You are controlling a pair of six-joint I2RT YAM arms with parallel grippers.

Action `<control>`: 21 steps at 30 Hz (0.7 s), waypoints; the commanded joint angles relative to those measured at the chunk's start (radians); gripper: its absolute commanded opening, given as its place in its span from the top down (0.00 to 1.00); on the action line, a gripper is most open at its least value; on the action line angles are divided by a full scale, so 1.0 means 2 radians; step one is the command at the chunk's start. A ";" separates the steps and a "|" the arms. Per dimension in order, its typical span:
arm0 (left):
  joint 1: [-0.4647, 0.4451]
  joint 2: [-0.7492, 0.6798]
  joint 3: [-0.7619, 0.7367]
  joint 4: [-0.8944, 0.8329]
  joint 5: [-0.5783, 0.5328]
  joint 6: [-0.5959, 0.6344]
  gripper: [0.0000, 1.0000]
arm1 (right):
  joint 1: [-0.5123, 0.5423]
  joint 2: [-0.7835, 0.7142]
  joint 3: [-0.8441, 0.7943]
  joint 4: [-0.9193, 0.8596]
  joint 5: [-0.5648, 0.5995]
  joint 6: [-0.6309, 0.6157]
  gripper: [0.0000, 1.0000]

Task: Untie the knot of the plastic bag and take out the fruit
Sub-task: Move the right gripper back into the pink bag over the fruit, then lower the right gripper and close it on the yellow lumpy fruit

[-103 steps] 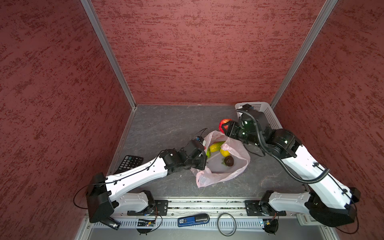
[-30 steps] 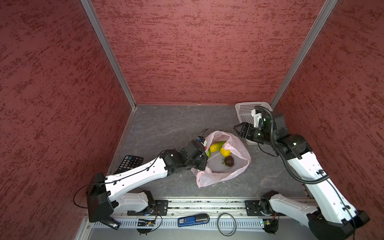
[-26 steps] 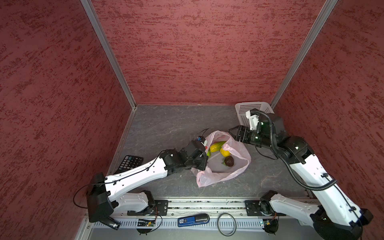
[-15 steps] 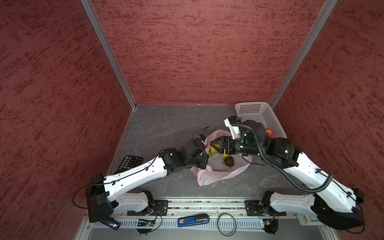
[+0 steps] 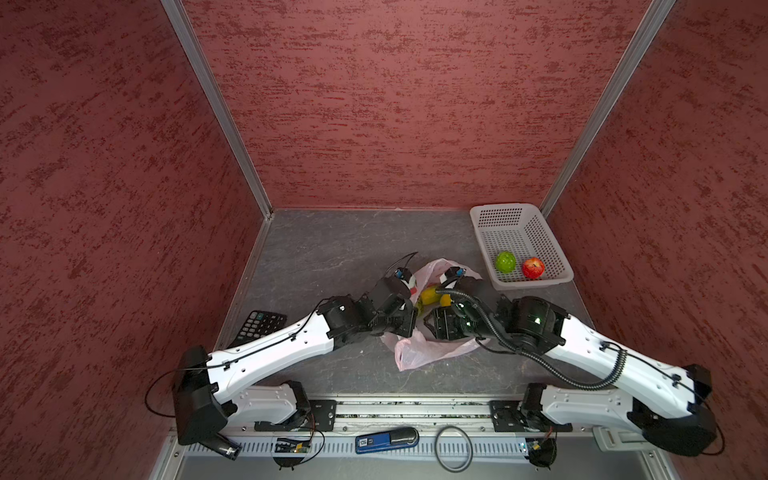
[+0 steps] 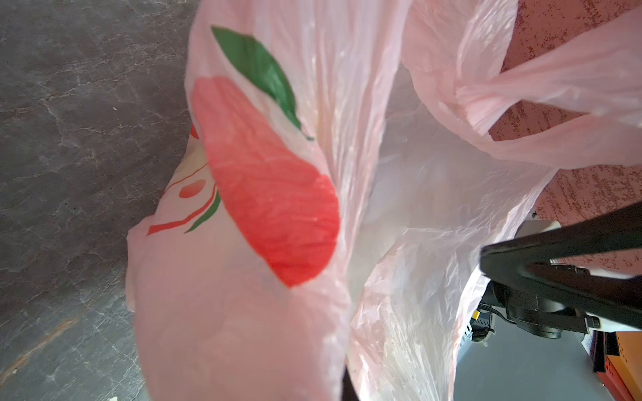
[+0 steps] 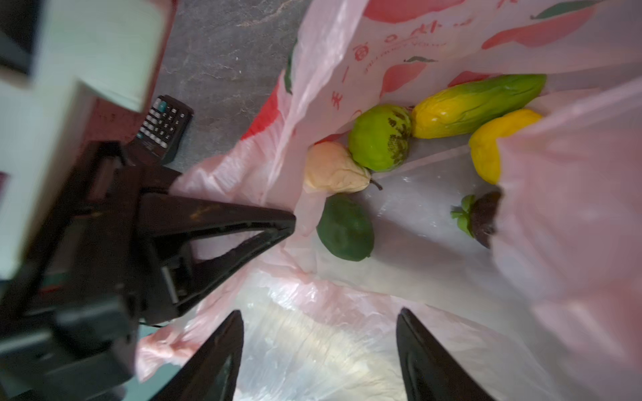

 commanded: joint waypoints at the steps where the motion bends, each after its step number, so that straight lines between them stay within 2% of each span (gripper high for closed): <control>1: 0.004 -0.001 0.017 0.003 0.000 0.002 1.00 | 0.007 -0.003 -0.025 -0.001 0.037 -0.031 0.30; 11: 0.005 0.007 0.028 0.003 0.003 0.000 1.00 | 0.009 0.055 -0.047 0.010 0.043 -0.090 0.30; 21: 0.005 -0.002 0.017 0.002 -0.001 -0.009 1.00 | -0.045 0.110 -0.074 0.054 -0.003 -0.073 0.30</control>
